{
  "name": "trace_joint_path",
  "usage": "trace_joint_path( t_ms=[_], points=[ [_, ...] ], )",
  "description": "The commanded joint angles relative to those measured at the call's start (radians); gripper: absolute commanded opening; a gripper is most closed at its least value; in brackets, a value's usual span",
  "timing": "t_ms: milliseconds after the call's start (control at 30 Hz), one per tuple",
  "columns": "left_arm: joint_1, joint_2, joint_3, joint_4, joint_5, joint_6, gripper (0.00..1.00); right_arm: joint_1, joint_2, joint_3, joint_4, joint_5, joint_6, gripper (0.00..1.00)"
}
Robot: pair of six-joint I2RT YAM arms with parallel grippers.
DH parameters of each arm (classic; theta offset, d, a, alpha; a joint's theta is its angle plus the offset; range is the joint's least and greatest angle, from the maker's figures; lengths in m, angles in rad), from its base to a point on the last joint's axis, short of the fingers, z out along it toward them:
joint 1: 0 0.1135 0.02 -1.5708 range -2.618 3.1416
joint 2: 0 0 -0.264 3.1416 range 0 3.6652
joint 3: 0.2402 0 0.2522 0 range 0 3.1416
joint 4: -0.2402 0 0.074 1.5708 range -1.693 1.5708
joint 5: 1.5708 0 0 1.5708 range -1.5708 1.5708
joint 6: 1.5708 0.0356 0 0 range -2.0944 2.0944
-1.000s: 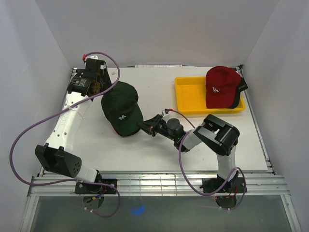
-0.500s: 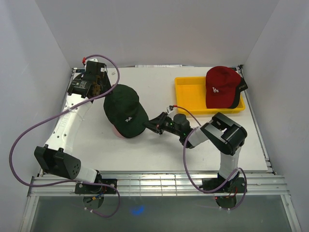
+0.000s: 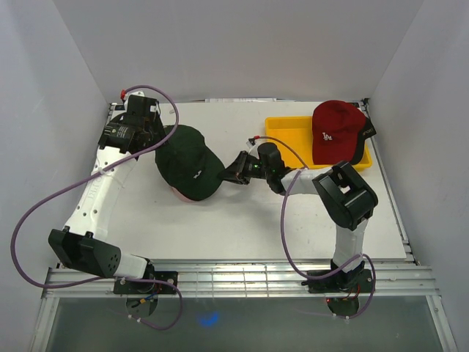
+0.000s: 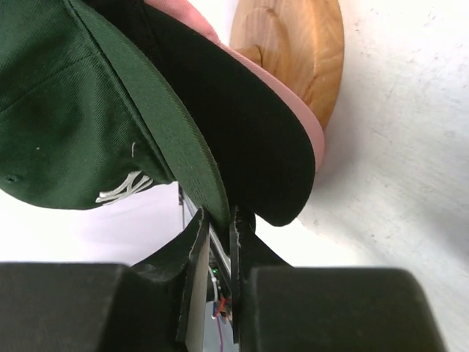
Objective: Stack the hats
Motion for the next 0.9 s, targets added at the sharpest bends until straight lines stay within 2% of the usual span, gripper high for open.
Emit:
trace_joint_path(
  t_ms=[0,167,233,333,567,867],
  points=[
    [-0.005,-0.047,-0.006,-0.015,-0.021,-0.011,0.71,-0.032,0.06,-0.01,-0.372,0.068,-0.146,0.14],
    [-0.006,-0.044,-0.004,-0.019,-0.02,-0.017,0.7,-0.048,0.074,0.001,-0.43,0.064,-0.206,0.3],
    [-0.005,-0.047,-0.006,-0.023,-0.021,-0.017,0.7,-0.052,0.075,0.013,-0.455,0.072,-0.221,0.41],
    [-0.005,-0.048,-0.003,-0.024,-0.021,-0.014,0.71,-0.06,0.061,0.026,-0.486,0.09,-0.25,0.51],
    [-0.005,-0.051,0.007,-0.033,-0.016,-0.014,0.7,-0.063,-0.035,0.067,-0.57,0.12,-0.318,0.56],
    [-0.006,-0.025,0.157,-0.075,0.009,0.023,0.74,-0.081,-0.245,0.139,-0.753,0.161,-0.417,0.57]
  ],
)
